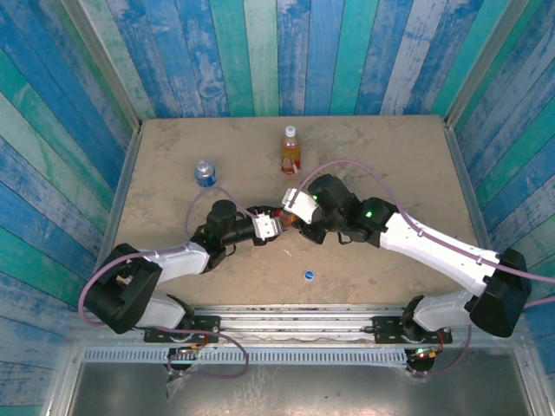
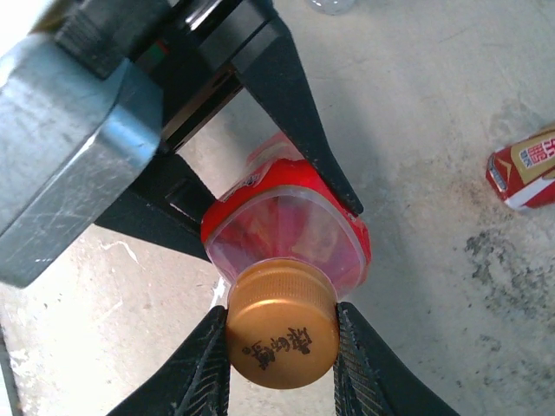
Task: Screw on the bottle caps
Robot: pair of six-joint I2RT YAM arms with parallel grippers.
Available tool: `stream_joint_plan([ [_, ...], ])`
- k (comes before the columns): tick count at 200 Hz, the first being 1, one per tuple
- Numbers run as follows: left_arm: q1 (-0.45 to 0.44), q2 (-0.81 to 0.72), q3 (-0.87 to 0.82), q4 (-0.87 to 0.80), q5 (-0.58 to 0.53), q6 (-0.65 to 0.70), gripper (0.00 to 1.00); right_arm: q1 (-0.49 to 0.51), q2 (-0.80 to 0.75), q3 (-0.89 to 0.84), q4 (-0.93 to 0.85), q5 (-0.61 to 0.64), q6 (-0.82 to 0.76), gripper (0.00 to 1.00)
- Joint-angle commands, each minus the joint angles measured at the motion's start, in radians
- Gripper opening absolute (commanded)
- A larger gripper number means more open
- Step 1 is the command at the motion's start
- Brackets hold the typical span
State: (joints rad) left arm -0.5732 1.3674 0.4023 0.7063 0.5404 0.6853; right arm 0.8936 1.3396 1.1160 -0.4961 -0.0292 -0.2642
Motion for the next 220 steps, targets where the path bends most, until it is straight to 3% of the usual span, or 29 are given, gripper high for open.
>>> stream_joint_plan([
  [1,-0.001,-0.019,0.001,-0.047,-0.006,-0.009,0.52,-0.002,0.007,0.008,0.013,0.075,0.22,0.0],
  [35,-0.001,-0.019,0.0,-0.045,-0.01,-0.01,0.52,-0.001,0.036,0.045,-0.026,0.103,0.423,0.0],
  [72,-0.001,-0.012,0.002,-0.041,-0.008,-0.01,0.52,0.001,-0.003,-0.039,0.083,0.114,0.686,0.01],
  [114,-0.001,-0.014,0.0,-0.038,-0.004,-0.012,0.52,0.001,-0.01,-0.064,0.104,0.094,0.783,0.0],
  [163,-0.001,-0.001,0.005,-0.041,-0.013,-0.007,0.52,0.005,0.032,-0.05,0.065,0.074,1.071,0.0],
  [179,0.0,-0.003,0.003,-0.039,-0.01,-0.011,0.52,0.012,0.028,-0.043,0.065,0.072,1.049,0.01],
  [192,-0.001,-0.007,0.0,-0.032,-0.011,-0.022,0.52,0.012,0.007,-0.045,0.095,0.072,0.938,0.06],
  [206,-0.001,-0.004,0.006,-0.04,-0.011,-0.043,0.52,0.012,-0.027,-0.056,0.134,0.07,0.74,0.27],
  [220,0.001,-0.004,0.01,-0.039,-0.009,-0.064,0.52,0.012,-0.063,-0.068,0.165,0.054,0.56,0.4],
])
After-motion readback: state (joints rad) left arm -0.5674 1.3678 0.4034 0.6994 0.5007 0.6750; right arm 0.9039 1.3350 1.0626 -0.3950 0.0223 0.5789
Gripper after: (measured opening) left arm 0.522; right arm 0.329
